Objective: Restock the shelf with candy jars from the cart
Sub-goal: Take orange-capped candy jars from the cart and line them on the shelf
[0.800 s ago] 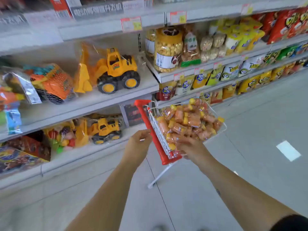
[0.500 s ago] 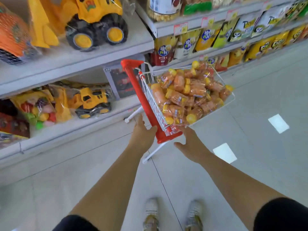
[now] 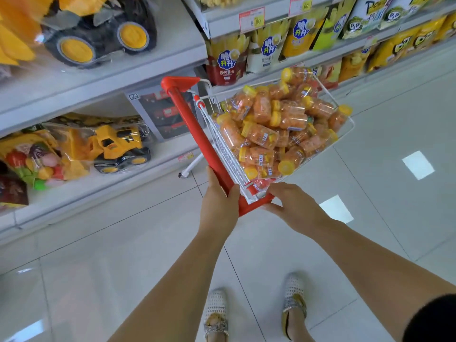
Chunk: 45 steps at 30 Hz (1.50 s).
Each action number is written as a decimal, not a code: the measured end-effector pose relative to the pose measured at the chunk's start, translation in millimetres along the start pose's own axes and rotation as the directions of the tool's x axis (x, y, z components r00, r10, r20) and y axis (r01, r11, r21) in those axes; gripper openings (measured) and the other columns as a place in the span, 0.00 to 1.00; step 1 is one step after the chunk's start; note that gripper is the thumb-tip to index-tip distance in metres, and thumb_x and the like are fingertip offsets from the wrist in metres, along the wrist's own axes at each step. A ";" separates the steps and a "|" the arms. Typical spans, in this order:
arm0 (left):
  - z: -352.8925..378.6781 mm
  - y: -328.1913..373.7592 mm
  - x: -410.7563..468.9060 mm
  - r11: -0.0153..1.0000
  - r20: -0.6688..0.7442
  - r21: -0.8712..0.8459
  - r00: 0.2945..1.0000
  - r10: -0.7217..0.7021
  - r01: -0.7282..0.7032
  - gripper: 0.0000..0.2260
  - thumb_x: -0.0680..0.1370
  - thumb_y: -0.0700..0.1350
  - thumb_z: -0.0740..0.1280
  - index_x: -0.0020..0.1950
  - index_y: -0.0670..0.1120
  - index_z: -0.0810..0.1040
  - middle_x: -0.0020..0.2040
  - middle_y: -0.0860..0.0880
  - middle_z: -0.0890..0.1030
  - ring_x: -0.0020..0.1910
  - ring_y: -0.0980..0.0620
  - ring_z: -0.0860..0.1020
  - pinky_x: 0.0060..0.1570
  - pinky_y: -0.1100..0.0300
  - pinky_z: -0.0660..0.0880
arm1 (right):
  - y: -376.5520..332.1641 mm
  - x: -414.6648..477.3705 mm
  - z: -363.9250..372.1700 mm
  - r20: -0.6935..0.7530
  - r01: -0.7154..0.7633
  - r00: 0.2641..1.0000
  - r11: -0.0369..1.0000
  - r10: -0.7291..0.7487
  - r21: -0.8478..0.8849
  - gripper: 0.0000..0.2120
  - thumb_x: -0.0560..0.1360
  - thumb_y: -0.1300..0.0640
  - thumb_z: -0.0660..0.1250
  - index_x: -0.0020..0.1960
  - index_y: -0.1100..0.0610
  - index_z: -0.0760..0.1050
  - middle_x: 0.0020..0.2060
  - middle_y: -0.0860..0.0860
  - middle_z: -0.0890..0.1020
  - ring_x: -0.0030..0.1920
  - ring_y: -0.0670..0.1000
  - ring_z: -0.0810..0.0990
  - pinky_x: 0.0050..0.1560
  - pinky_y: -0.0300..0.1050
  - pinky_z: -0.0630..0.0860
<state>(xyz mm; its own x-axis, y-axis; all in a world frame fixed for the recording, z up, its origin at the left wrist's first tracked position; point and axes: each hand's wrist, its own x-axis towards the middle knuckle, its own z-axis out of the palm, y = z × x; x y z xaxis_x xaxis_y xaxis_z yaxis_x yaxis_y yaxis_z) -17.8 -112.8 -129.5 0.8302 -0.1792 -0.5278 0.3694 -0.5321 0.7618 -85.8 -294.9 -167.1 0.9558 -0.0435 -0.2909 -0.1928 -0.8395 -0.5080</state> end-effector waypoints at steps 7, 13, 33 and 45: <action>42.9 49.8 23.3 0.994 -0.010 0.077 0.997 -0.074 0.074 0.28 0.83 0.45 0.59 0.79 0.54 0.49 0.48 0.48 0.81 0.43 0.50 0.84 0.45 0.50 0.82 | 49.0 21.5 -36.4 0.034 0.026 0.999 1.000 -0.025 -0.005 0.12 0.75 0.42 0.68 0.51 0.49 0.80 0.47 0.43 0.82 0.52 0.47 0.78 0.51 0.47 0.79; 98.1 92.8 46.6 0.986 -0.062 0.096 0.989 -0.134 0.140 0.26 0.84 0.44 0.59 0.79 0.51 0.52 0.49 0.51 0.78 0.42 0.50 0.85 0.44 0.52 0.83 | 133.5 34.1 -87.7 0.144 0.006 0.989 0.997 -0.016 0.071 0.21 0.78 0.45 0.66 0.70 0.48 0.71 0.67 0.44 0.74 0.68 0.48 0.69 0.64 0.40 0.66; 259.3 193.0 70.6 0.962 -0.227 0.132 0.952 -0.207 0.241 0.32 0.84 0.44 0.56 0.79 0.59 0.38 0.54 0.48 0.76 0.46 0.48 0.82 0.44 0.46 0.82 | 342.2 83.9 -229.4 0.350 0.069 0.937 0.967 0.022 -0.247 0.24 0.79 0.47 0.64 0.74 0.43 0.65 0.73 0.47 0.66 0.71 0.53 0.64 0.65 0.51 0.72; 357.0 250.2 98.3 0.919 -0.531 0.089 0.799 -0.283 0.384 0.29 0.84 0.41 0.54 0.81 0.52 0.45 0.61 0.42 0.74 0.49 0.44 0.77 0.42 0.47 0.77 | 435.4 124.4 -323.3 0.417 0.270 0.881 0.961 -0.224 -0.055 0.18 0.79 0.49 0.65 0.68 0.46 0.73 0.66 0.42 0.75 0.64 0.47 0.74 0.59 0.46 0.74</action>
<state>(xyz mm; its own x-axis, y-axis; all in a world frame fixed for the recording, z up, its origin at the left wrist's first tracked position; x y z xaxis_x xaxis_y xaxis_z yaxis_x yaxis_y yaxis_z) 7.3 -558.9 -124.8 0.7804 0.4470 -0.4373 0.6215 -0.6315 0.4636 20.9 -840.9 -162.4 0.7923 0.3754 -0.4810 0.0847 -0.8484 -0.5225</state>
